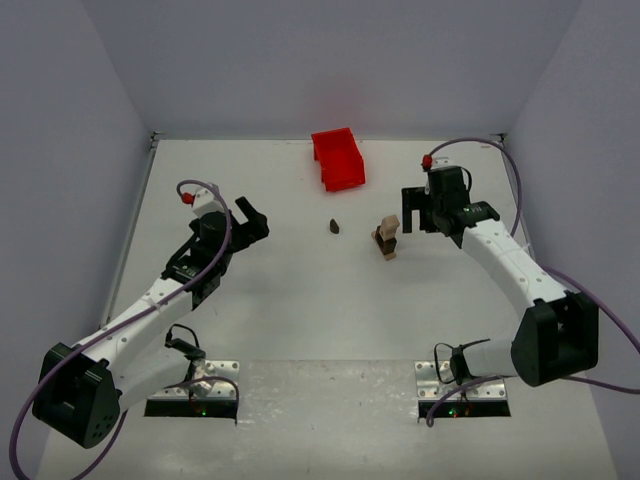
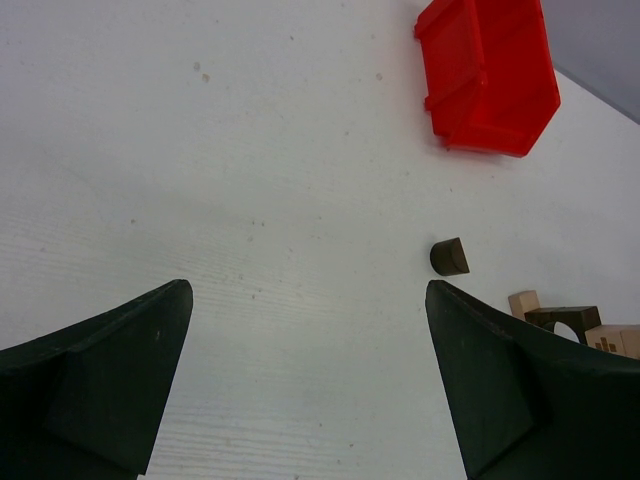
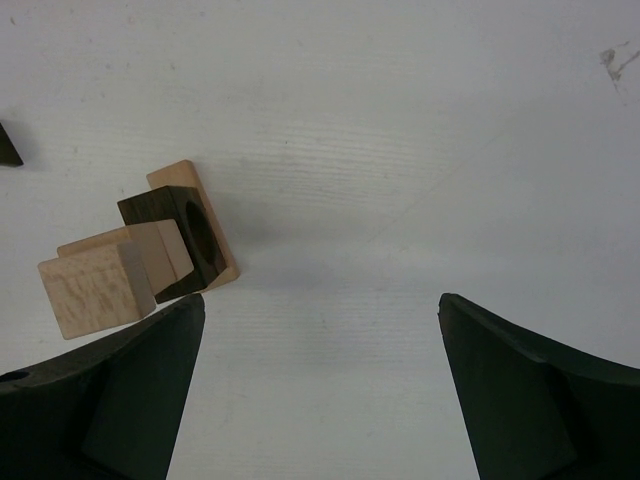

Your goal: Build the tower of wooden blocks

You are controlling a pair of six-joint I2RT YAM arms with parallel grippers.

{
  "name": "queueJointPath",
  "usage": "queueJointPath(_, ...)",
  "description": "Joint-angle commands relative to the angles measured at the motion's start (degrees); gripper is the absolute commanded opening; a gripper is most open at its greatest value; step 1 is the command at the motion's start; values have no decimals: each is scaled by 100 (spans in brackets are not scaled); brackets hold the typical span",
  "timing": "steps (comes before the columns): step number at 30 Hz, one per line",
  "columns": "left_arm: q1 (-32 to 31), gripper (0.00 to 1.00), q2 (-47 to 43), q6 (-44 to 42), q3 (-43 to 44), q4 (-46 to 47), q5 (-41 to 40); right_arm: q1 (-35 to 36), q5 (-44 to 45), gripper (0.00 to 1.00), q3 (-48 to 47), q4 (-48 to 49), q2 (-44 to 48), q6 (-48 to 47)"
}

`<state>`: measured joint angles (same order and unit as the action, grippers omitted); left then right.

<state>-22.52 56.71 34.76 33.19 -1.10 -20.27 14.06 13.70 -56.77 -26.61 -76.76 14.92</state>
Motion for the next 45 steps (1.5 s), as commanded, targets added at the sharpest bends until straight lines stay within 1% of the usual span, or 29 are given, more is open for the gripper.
queueJointPath(1, 2, 100, -107, -40, -24, 277, 41, 9, -201, 99, -344, 180, -146, -86)
queueJointPath(14, 2, 100, -81, -40, -15, 277, 32, 0, -438, 99, -397, 261, -322, -112)
queueJointPath(40, 2, 100, -72, -49, -14, 295, 53, 9, -562, 99, -454, 329, -361, -142)
queueJointPath(45, 2, 100, -72, -55, -6, 295, 58, 9, -457, 99, -460, 315, -372, -139)
